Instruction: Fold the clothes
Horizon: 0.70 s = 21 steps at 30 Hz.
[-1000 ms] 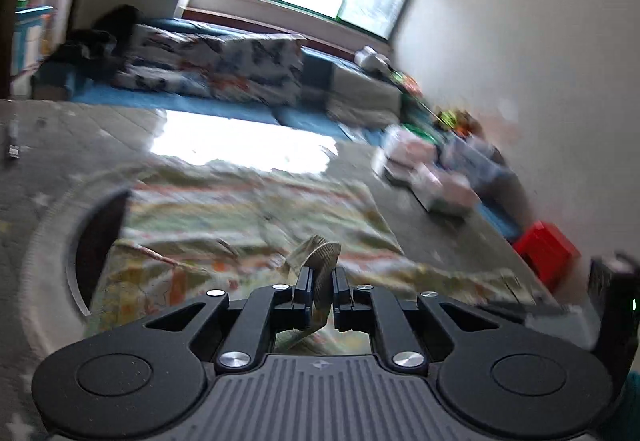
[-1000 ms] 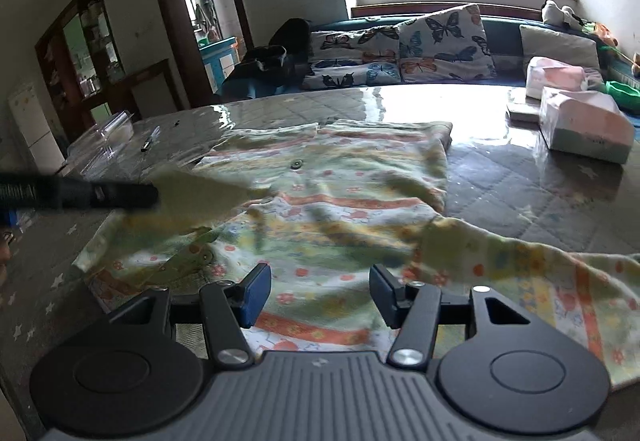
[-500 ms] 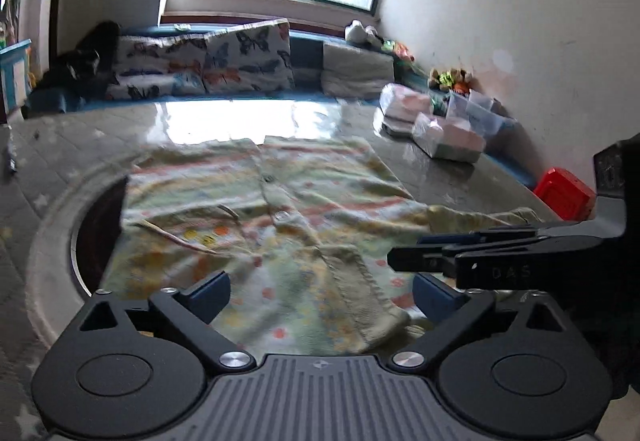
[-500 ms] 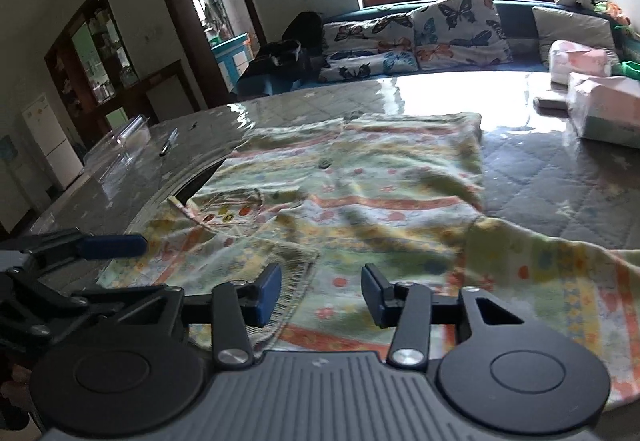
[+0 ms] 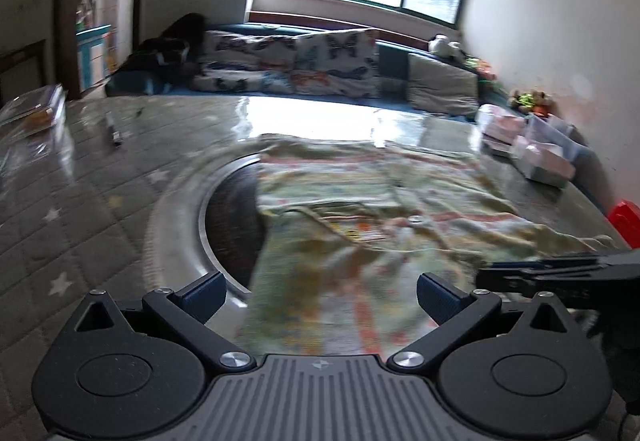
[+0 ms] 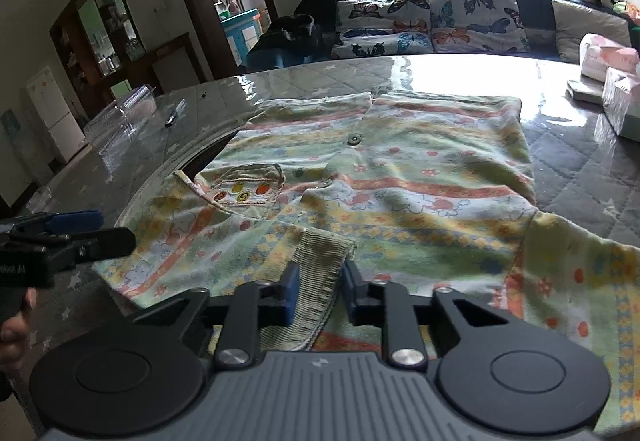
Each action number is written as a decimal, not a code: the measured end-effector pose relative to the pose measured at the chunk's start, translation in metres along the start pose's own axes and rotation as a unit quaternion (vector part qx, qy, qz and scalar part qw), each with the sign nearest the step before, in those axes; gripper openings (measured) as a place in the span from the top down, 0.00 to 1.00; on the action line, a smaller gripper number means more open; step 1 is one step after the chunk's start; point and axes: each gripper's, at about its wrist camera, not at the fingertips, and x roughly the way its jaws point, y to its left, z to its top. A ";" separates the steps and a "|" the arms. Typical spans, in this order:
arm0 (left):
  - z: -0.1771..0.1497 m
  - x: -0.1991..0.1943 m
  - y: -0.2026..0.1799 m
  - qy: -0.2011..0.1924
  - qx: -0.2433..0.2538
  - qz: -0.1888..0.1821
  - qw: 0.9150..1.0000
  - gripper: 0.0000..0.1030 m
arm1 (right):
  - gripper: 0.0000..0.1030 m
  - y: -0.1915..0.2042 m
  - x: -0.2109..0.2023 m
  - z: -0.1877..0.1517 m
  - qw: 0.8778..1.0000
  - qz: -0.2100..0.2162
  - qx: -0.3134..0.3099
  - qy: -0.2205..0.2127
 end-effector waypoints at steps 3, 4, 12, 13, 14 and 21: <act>-0.001 0.001 0.007 0.000 -0.008 0.017 1.000 0.00 | 0.97 -0.001 -0.003 0.003 1.000 -0.005 0.002 -0.005; -0.001 0.002 0.009 0.001 -0.010 0.021 1.000 0.00 | 0.97 0.000 -0.006 0.005 1.000 -0.008 0.000 -0.012; 0.001 0.006 0.019 0.003 -0.021 0.042 0.999 0.00 | 0.98 0.017 -0.047 0.029 0.995 -0.035 -0.043 -0.084; 0.002 0.007 0.020 0.005 -0.022 0.045 0.999 0.00 | 0.98 0.017 -0.051 0.031 0.994 -0.043 -0.049 -0.091; 0.002 0.008 0.021 0.006 -0.024 0.048 0.999 0.00 | 0.98 0.016 -0.053 0.033 0.993 -0.051 -0.051 -0.096; 0.008 0.019 0.024 0.015 -0.024 0.069 0.997 0.00 | 0.94 -0.006 -0.034 0.031 0.993 -0.087 -0.029 -0.069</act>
